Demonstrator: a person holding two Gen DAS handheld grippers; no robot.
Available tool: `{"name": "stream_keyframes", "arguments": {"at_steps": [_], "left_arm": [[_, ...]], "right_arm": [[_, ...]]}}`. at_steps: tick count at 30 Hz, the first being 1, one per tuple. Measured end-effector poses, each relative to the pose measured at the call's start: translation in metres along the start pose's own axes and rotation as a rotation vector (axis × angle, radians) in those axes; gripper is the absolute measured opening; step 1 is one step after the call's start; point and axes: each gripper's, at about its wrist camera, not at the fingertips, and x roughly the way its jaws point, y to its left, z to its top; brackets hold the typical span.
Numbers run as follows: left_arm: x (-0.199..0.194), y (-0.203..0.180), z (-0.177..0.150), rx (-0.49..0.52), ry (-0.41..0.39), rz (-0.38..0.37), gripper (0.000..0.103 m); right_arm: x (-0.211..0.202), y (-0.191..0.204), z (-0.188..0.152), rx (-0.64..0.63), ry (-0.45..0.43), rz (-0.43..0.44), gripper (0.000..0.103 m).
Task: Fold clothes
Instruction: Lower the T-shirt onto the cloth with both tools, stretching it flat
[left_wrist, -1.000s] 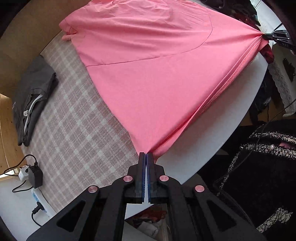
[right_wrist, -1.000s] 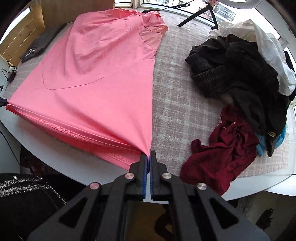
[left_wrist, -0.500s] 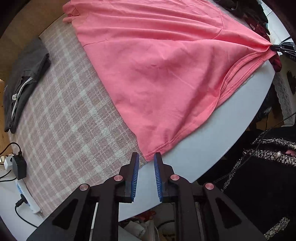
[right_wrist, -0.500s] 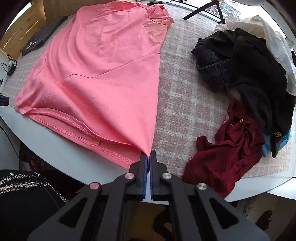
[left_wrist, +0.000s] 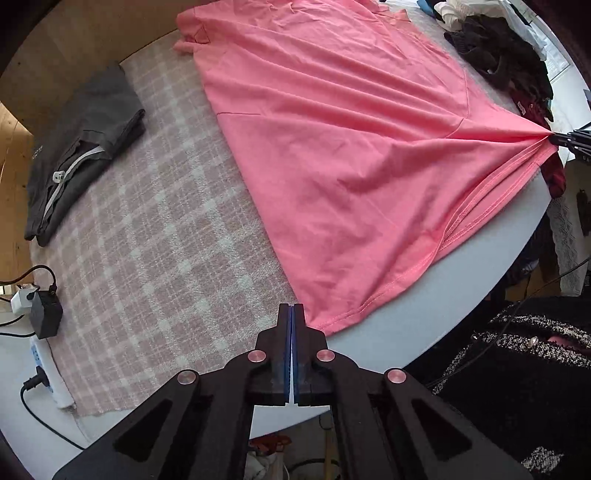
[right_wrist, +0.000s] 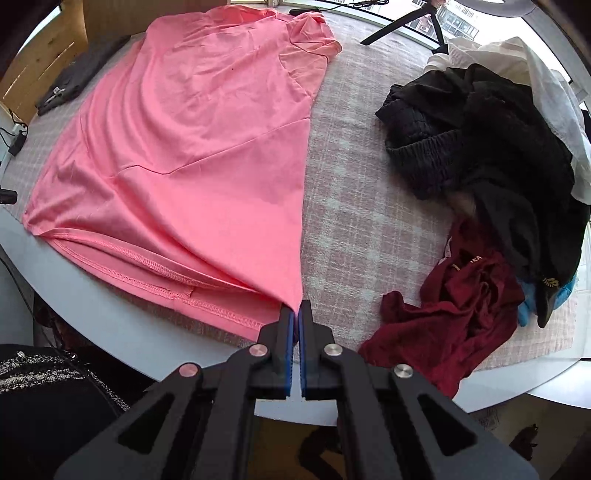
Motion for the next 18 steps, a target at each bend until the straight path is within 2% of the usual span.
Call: {"name": "stream_keyframes", "arguments": {"at_steps": [2, 5, 8, 9, 10, 12, 13, 14, 18], "left_arm": [[-0.024, 0.011, -0.014, -0.038, -0.015, -0.021, 0.0], [-0.024, 0.02, -0.031, -0.105, 0.006, -0.093, 0.0], [0.007, 0.024, -0.03, -0.19, 0.025, -0.138, 0.0], [0.016, 0.02, -0.025, -0.188, 0.026, -0.147, 0.001], [0.025, 0.015, -0.02, -0.184, 0.027, -0.154, 0.007], [0.039, 0.002, -0.013, -0.161, 0.037, -0.136, 0.02], [0.046, -0.004, -0.009, -0.15, 0.042, -0.127, 0.03], [0.053, -0.007, -0.008, -0.152, 0.057, -0.115, 0.035], [0.082, -0.018, -0.008, -0.147, 0.142, -0.062, 0.035]], "right_arm": [[-0.018, -0.004, -0.001, 0.012, -0.022, 0.009, 0.002], [-0.021, 0.002, -0.009, 0.015, -0.008, 0.033, 0.002], [-0.006, 0.009, -0.013, -0.001, 0.019, 0.03, 0.002], [0.001, 0.01, -0.012, 0.001, 0.027, 0.034, 0.002], [0.005, 0.013, -0.01, -0.007, 0.03, 0.038, 0.002], [0.013, 0.019, -0.008, -0.023, 0.036, 0.046, 0.002], [0.015, 0.022, -0.006, -0.03, 0.036, 0.043, 0.002], [0.016, 0.023, -0.005, -0.032, 0.035, 0.046, 0.002], [0.02, 0.03, -0.001, -0.044, 0.03, 0.057, 0.002]]}}
